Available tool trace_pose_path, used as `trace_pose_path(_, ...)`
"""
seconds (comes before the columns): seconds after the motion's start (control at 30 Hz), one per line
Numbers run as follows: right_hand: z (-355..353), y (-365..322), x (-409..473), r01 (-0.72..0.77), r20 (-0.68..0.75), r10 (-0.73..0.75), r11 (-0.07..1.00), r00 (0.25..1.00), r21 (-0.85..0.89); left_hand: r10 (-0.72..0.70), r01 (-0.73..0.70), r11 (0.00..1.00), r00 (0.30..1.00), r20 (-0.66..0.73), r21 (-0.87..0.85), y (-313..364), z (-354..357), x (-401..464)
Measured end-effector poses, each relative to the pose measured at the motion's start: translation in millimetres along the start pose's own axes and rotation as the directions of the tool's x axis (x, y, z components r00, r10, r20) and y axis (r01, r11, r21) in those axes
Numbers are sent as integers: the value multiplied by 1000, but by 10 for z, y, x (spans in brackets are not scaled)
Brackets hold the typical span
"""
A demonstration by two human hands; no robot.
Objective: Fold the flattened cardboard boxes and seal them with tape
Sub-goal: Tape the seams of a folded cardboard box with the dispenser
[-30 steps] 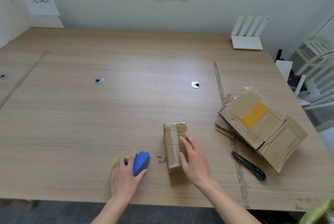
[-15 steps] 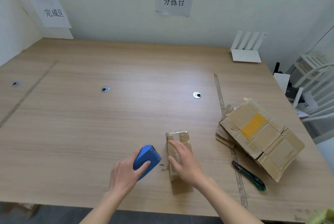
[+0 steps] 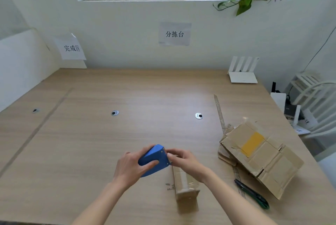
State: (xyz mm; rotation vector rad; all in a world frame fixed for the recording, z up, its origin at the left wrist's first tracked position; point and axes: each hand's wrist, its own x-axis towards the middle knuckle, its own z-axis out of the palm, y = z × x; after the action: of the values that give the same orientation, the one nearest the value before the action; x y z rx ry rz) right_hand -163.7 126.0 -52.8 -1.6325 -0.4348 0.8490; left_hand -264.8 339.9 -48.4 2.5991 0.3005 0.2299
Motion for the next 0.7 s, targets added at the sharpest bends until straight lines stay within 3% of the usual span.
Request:
trace_pose_path(0.07,-18,-42,-29,-13,-23,14,999,1000,44,14,-14,1000,1000,19,6,33,-24,16)
trace_pose_path(0.43,-97,196,-120,-13,-342,-11,998,940,-69,177,-184,977,982,71,109,177,155,-25)
trace_pose_path(0.53,-161,390,-299,-76,-405,46,995,913,-60,157,-170,969,984,85,181,47,194,-63)
trace_pose_path(0.7,-291,905,-698,-239,-512,189,970,838,-34,104,-150,969,968,229,194,-144,454,-276)
